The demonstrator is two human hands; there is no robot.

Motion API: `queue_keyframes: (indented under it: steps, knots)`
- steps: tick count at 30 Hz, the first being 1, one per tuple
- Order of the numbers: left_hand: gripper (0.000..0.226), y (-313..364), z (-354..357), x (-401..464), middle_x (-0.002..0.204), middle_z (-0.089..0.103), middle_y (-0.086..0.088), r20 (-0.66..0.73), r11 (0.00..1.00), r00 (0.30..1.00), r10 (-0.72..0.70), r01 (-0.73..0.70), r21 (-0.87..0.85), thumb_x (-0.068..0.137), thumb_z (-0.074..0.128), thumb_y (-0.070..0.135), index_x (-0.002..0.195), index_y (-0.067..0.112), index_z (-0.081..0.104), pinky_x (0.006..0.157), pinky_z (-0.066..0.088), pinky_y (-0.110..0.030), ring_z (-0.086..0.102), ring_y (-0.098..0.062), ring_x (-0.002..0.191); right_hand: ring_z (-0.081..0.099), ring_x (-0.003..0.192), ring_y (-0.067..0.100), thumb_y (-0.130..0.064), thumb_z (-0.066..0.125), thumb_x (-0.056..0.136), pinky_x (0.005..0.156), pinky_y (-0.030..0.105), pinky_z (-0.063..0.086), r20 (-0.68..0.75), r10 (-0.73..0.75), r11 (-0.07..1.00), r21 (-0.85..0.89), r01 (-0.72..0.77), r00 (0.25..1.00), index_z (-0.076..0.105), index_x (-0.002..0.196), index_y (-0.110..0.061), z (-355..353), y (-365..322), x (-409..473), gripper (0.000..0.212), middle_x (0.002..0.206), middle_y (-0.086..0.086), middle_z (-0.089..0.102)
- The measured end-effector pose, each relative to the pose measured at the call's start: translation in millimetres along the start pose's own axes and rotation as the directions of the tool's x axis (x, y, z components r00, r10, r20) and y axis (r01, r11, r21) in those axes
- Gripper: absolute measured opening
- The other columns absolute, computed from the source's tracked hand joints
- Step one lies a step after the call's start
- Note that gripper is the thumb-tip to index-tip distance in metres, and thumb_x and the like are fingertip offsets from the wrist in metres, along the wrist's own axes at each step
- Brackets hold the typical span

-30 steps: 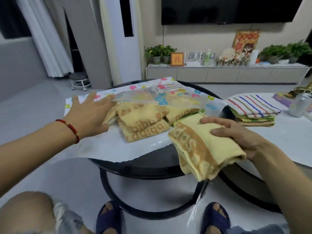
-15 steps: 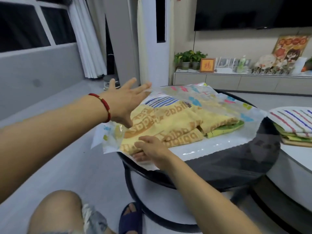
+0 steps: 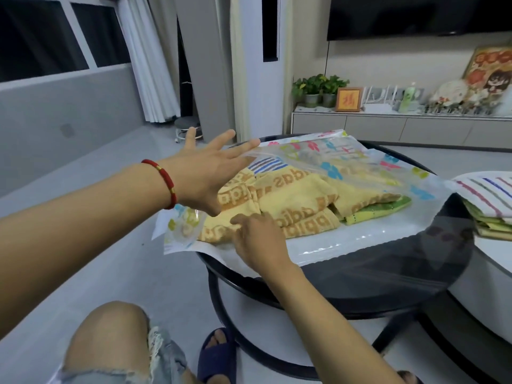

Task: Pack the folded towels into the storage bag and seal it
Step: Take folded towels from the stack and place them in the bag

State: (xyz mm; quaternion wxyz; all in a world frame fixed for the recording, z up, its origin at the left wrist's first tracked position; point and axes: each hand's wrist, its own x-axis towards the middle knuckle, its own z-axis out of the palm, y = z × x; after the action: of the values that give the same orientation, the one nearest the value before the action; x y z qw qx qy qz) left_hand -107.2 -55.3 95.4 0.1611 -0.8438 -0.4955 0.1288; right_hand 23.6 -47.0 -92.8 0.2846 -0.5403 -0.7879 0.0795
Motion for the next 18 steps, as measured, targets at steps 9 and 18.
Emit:
queue_keyframes:
  steps: [9,18]
  knots:
    - [0.106,28,7,17,0.164,-0.014,0.009,-0.096,0.998,0.995,0.018,-0.013,0.058,0.076,0.07,0.048,0.154,0.034,0.0,0.106,0.018,-0.078,-0.002,-0.032,0.151,0.045,0.137,0.027,-0.029,0.042,0.106,0.116,0.054,0.031,0.363,-0.265,0.953,-0.044,0.301,0.893,0.057,0.14,-0.02,-20,22,8,0.038,0.142,0.002,0.056]
    - [0.081,119,0,111,0.164,0.008,-0.001,-0.232,0.976,0.958,0.167,-0.128,0.177,0.081,0.065,0.047,0.15,0.031,0.027,0.107,0.024,-0.072,0.013,-0.037,0.147,0.065,0.073,0.023,-0.018,0.063,0.089,0.068,0.043,0.055,0.137,0.059,0.988,-0.152,-0.038,0.989,0.074,0.087,-0.015,-202,201,-99,0.011,0.082,0.0,0.073]
